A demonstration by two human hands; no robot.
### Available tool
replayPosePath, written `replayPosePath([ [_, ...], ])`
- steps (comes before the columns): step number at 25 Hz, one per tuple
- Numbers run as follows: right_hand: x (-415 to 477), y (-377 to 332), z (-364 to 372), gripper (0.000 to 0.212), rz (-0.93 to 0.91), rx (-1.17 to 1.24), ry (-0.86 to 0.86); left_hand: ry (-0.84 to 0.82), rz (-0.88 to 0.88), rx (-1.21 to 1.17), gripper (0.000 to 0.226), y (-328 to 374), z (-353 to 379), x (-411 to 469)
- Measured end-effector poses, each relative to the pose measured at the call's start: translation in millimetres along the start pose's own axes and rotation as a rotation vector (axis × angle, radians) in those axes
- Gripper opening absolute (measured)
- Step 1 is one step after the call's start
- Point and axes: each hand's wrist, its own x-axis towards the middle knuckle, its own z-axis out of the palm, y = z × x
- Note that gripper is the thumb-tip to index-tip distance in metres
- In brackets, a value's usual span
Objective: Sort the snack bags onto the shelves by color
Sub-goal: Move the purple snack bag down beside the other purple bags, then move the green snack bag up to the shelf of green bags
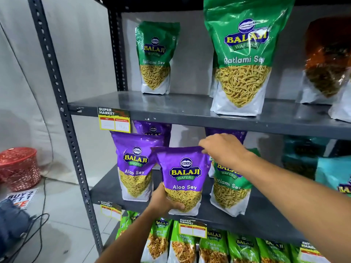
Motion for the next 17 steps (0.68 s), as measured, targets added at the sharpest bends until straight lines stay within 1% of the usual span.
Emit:
replayPosePath([
  [3, 11, 4, 25, 0.011, 0.022, -0.016, -0.044, 0.007, -0.032, 0.017, 0.096, -15, 5, 20],
  [5, 21, 8, 35, 0.015, 0.044, -0.001, -0.040, -0.001, -0.026, -0.021, 0.089, -18, 8, 30],
  [7, 32, 13, 43, 0.013, 0.068, 0.034, -0.011, -0.011, -0.033, -0.038, 0.081, -13, 8, 35],
  [9, 37, 15, 47, 0.010, 0.094, 0.104, 0.010, 0.005, -0.029, -0.041, 0.087, -5, 9, 34],
  [10, 36, 17, 47, 0.015, 0.126, 0.154, 0.010, 0.059, -0.010, -0.051, 0.093, -3, 11, 29],
  [11, 32, 20, 44, 0.024, 0.179, 0.209, 0.001, 0.155, 0.000, -0.061, 0.097, -5, 15, 20],
  [12, 26, 25, 40, 0.036, 0.247, 0.247, -0.016, 0.268, 0.019, -0.041, 0.099, -10, 23, 5],
  [13, 19, 33, 36, 0.049, 0.310, 0.259, -0.041, 0.350, 0.084, -0.001, 0.100, -13, 34, -15],
  [14, 10, 42, 32, 0.058, 0.369, 0.241, -0.069, 0.353, 0.167, 0.052, 0.100, -19, 48, -33],
  [15, 0, 53, 31, 0.062, 0.425, 0.208, -0.108, 0.291, 0.261, 0.115, 0.099, -25, 65, -48],
  [16, -8, 65, 33, 0.064, 0.479, 0.173, -0.153, 0.177, 0.332, 0.151, 0.099, -25, 81, -56],
  [17, -15, 77, 37, 0.063, 0.532, 0.168, -0.195, 0.039, 0.341, 0.163, 0.103, -19, 94, -55],
])
